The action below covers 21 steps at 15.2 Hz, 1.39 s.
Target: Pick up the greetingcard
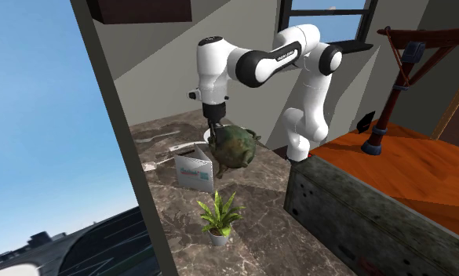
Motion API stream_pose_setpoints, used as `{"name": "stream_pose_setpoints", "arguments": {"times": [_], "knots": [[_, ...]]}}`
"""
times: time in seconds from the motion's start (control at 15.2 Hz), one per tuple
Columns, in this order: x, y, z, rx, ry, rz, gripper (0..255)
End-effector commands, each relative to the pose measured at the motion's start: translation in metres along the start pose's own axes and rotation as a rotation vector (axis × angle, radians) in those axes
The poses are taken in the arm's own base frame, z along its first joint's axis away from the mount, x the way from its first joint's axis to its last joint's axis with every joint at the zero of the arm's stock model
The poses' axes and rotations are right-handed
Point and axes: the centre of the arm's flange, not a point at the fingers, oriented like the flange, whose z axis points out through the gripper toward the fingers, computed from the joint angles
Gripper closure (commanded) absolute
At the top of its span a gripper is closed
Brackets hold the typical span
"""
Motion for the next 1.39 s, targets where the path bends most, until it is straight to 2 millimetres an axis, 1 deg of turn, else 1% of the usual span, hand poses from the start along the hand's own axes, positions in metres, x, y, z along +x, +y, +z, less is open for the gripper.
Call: {"name": "stream_pose_setpoints", "arguments": {"times": [0.0, 0.2, 0.26, 0.73, 0.86, 0.92, 0.99, 1.12, 1.25, 1.32], "knots": [[0.025, -0.01, 0.017, -0.001, -0.038, 0.016, 0], [0.061, -0.028, 0.027, 0.009, -0.054, 0.036, 0], [0.069, -0.032, 0.03, 0.011, -0.057, 0.04, 0], [0.069, -0.031, 0.067, 0.011, -0.057, 0.04, 0], [0.069, -0.031, 0.07, 0.011, -0.057, 0.04, 0], [0.07, -0.027, 0.07, 0.011, -0.057, 0.04, 255], [0.062, -0.027, 0.074, 0.011, -0.057, 0.041, 255], [0.046, -0.03, 0.07, 0.009, -0.056, 0.041, 255], [0.032, -0.039, 0.067, 0.008, -0.055, 0.041, 255], [0.029, -0.033, 0.072, 0.009, -0.055, 0.041, 255]]}}
